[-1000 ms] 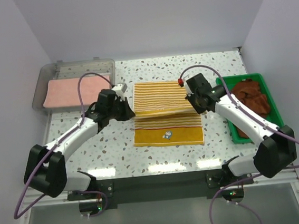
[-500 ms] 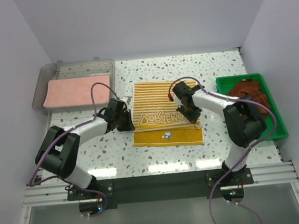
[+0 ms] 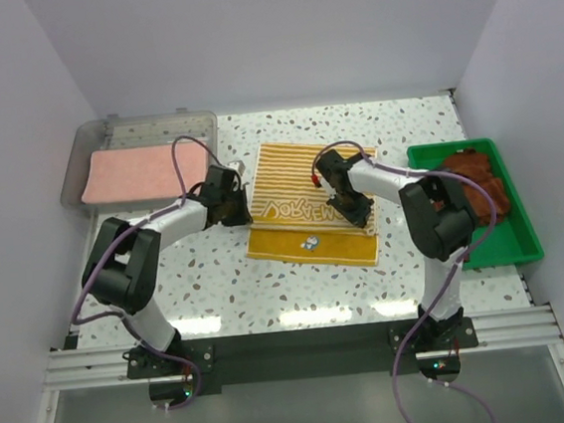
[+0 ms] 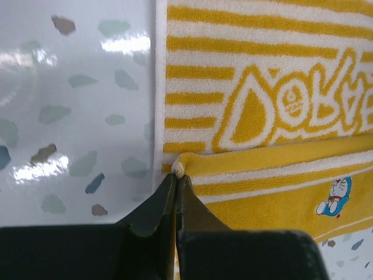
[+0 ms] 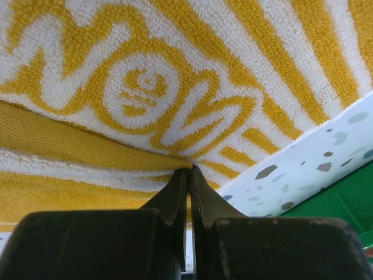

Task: Fold and stack the towels
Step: Fold the towel

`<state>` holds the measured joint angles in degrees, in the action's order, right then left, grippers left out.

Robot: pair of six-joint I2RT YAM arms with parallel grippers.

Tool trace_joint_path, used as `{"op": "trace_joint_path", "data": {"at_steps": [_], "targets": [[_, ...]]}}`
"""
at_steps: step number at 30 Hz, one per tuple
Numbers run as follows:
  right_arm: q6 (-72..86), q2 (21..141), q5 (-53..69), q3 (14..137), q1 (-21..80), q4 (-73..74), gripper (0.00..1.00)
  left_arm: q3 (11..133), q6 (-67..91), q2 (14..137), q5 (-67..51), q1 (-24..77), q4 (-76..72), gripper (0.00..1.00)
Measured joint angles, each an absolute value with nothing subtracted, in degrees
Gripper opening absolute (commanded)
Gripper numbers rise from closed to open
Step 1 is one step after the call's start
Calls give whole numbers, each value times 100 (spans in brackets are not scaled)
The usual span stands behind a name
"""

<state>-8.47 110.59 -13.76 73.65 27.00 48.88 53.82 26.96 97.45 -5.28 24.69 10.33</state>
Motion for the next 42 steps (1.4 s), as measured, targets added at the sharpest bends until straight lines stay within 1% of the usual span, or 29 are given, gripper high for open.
{"op": "trace_joint_path", "data": {"at_steps": [4,8,13,17,27,34,42], "targets": [[-840,11148,-1605,7537,2694,4748,0,5867,2563,9983,-427,2399,1083,0],[-779,11078,-1745,7520,2665,4606,0,6058,2436,9985,-410,2394,1125,0],[-639,10315,-1769,7091,2659,4536,0,6047,2388,9885,-462,2397,1184,0],[-593,9806,-1905,7061,2659,4554,0,6040,2329,9609,-513,2397,1214,0],[-534,8978,-1994,7076,2663,4912,0,6071,2300,8836,-768,2403,1562,0],[-504,8475,-1944,7074,2663,5096,0,5784,2333,8241,-998,2408,1597,0],[-421,8733,-1540,6713,2674,5179,0,5155,2370,8355,-1083,2519,1500,0]]}}
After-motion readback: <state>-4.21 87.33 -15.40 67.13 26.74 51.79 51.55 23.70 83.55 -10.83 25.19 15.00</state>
